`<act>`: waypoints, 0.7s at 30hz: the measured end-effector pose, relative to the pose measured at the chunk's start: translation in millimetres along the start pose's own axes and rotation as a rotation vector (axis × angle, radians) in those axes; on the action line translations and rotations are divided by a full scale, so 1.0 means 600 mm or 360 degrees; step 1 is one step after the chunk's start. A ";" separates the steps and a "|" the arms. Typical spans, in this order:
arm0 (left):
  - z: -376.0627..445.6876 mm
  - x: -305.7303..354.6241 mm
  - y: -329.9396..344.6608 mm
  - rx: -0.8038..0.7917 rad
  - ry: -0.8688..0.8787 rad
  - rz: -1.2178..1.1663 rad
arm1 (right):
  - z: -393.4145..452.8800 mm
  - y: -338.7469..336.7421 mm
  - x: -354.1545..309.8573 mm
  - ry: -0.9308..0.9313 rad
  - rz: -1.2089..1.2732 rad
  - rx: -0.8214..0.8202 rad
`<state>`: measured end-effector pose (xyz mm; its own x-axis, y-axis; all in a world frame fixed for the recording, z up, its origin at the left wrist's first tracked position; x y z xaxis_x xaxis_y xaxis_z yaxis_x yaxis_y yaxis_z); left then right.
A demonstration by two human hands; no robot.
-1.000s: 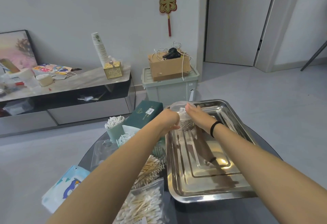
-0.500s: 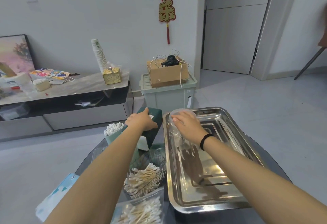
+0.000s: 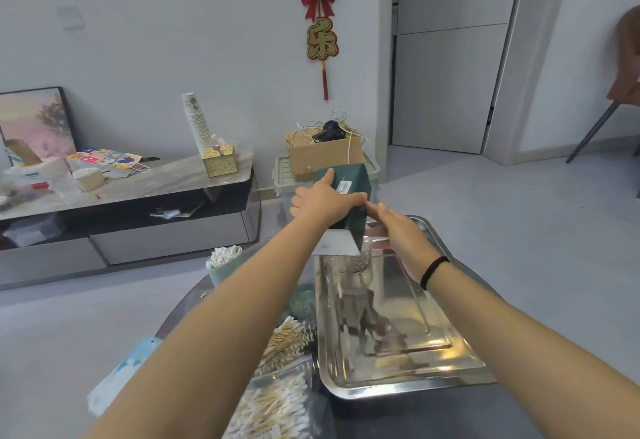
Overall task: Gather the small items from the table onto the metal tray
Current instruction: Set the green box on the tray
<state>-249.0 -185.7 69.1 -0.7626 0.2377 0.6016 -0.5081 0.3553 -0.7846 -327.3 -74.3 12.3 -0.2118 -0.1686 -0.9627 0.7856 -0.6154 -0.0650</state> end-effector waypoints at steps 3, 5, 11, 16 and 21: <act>-0.026 0.046 0.056 -0.0251 0.0081 -0.0037 | -0.026 -0.073 -0.002 0.0075 -0.0089 0.0174; -0.039 0.068 0.100 -0.0396 0.0154 -0.0002 | -0.037 -0.119 -0.004 0.0124 -0.0134 0.0248; -0.049 0.067 0.191 -0.0441 0.0266 0.0219 | -0.037 -0.175 0.047 0.0278 -0.0306 0.0082; -0.044 0.039 0.205 -0.0468 0.0259 0.0256 | -0.024 -0.164 0.090 0.0270 -0.0594 -0.0032; -0.036 0.037 0.203 -0.0540 0.0251 0.0212 | -0.013 -0.156 0.104 0.0213 -0.0689 0.0055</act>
<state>-319.3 -117.9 -9.5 -0.7285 0.4286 0.5344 -0.2278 0.5841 -0.7791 -409.7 -20.9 -44.0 -0.4375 0.2097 -0.8744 0.6210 -0.6328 -0.4625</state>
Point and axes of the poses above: each hand's wrist, its own z-axis towards the middle knuckle, its own y-axis out of the palm, x = y × z, the point moved 3 cm from there along z, towards the middle knuckle, and after that the axes turned 12 degrees about -y, right-handed, at the moved point
